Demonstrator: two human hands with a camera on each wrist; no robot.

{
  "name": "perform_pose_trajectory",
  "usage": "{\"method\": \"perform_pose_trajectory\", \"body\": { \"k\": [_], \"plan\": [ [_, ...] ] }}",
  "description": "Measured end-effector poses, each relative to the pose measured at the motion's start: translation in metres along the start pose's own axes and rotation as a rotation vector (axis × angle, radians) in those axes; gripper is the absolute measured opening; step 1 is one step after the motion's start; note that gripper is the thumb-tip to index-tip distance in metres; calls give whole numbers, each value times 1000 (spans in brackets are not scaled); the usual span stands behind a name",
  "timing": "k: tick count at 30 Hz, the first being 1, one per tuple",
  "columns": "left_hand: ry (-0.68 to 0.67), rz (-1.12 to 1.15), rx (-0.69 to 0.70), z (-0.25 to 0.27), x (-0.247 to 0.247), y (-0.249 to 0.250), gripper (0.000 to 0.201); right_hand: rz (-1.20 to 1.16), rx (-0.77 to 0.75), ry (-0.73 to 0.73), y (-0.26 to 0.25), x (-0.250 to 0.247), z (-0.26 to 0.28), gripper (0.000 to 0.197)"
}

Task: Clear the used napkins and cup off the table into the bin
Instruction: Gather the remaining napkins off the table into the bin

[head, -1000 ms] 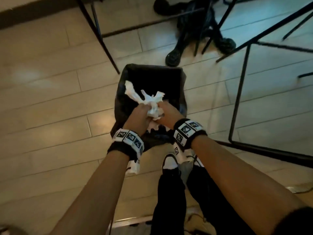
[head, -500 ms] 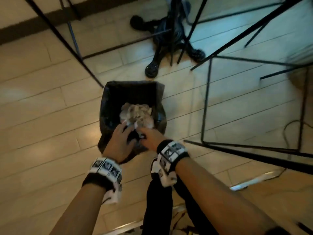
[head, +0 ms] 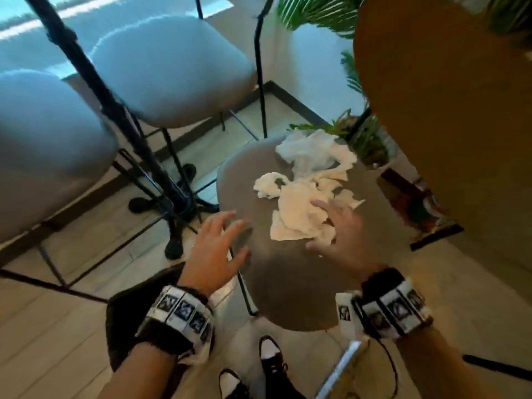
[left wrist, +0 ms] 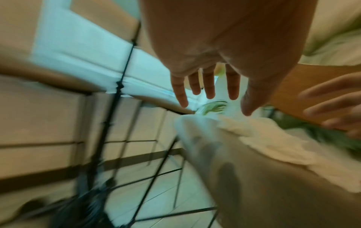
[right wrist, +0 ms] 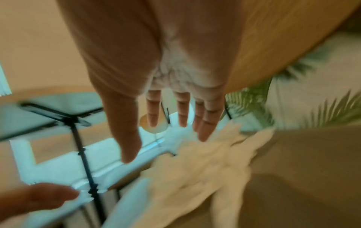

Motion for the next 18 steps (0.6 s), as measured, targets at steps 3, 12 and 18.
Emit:
{"method": "perform_pose_trajectory", "body": {
  "k": [3, 12, 18],
  "plan": [
    [-224, -130, 62, -58, 36, 61, 86, 126, 220, -174, 44, -2, -40, 103],
    [-356, -324, 49, -88, 80, 92, 64, 118, 33, -120, 60, 12, -42, 43],
    [-242, 90, -48, -82, 69, 89, 106, 89, 85, -199, 60, 20, -42, 107]
  ]
}}
Point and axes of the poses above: each hand's wrist, its own z-axis away from the middle knuckle, its own x-axis out of the palm, y = z × x, the point moved 10 cm from there along -z, towards the middle knuckle, and after that the axes turned 8 degrees about -z, right-handed, at the moved point
